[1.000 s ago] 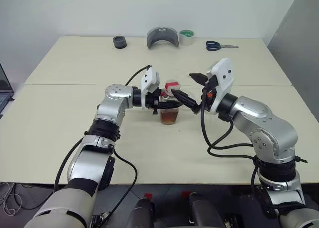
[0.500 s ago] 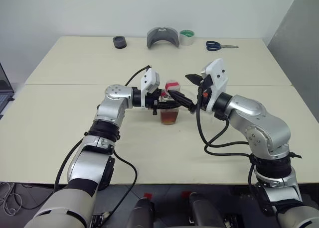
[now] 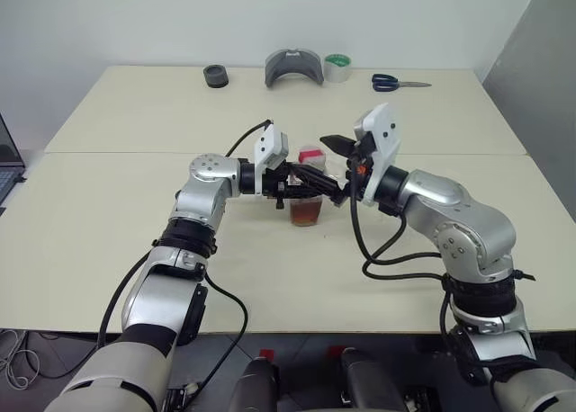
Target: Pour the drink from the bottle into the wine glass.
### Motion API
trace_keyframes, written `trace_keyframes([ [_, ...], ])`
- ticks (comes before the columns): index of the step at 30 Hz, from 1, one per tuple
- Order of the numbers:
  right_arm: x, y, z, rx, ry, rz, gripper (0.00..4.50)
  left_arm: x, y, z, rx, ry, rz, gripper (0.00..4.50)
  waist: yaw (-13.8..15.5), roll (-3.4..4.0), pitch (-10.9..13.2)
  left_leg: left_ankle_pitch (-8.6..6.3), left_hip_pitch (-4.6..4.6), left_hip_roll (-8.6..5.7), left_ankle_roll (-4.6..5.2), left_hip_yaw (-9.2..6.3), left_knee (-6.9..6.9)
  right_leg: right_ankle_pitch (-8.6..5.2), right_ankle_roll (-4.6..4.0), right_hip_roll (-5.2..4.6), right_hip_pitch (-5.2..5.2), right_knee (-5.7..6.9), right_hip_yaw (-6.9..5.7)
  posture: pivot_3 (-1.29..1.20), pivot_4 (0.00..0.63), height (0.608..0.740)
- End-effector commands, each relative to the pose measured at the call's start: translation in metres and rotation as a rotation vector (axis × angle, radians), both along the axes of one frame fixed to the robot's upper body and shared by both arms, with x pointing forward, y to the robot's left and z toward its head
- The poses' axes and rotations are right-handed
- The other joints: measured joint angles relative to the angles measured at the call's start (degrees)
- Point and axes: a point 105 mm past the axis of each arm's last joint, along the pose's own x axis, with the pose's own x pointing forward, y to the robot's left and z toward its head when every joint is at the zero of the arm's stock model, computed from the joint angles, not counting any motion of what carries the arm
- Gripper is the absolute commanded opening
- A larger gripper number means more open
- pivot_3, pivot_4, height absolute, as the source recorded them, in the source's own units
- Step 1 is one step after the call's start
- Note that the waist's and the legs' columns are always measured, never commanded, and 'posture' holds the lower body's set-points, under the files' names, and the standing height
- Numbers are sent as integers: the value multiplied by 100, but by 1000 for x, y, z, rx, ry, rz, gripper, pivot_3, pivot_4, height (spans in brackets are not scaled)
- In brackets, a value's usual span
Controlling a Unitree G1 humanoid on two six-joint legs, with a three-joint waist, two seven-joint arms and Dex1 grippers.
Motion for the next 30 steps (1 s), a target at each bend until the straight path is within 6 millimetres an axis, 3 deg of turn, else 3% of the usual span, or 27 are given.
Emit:
trace_keyframes([
  [1,-4,5,9,12,-29,30,4500,-2,-1,16,-24,-60,-9,1724,0,0,0,0,0,0,0,1,0,0,0,0,0,0,0,0,150,740],
  [3,-3,6,8,7,-27,28,4500,-3,-2,16,-24,-60,-9,1724,-1,0,0,0,0,0,0,0,0,0,0,0,0,1,0,0,150,740],
  [5,-4,7,7,2,-25,31,4116,-3,-2,16,-24,-60,-9,1724,0,0,0,0,0,0,0,0,0,0,0,0,0,0,0,0,150,740],
  [12,-5,7,8,9,-43,19,1845,-5,-3,16,-25,-60,-10,1724,-1,0,0,0,1,1,0,0,0,0,0,0,0,0,0,0,150,740],
  [17,-7,6,8,-20,-81,6,1845,-5,-3,15,-24,-58,-11,1724,-1,0,0,0,0,0,0,0,0,0,0,0,0,0,0,0,150,740],
  [23,-9,4,14,-186,-347,-71,1788,-6,-2,13,-26,-53,-5,1712,-4,0,0,0,0,0,0,1,-1,0,1,1,0,-2,-1,0,150,740],
  [30,-18,-6,16,-57,-303,-72,1742,-6,-1,12,-32,-49,5,1712,5,0,0,0,-1,0,-1,-1,0,0,0,0,0,-1,-1,0,150,740],
])
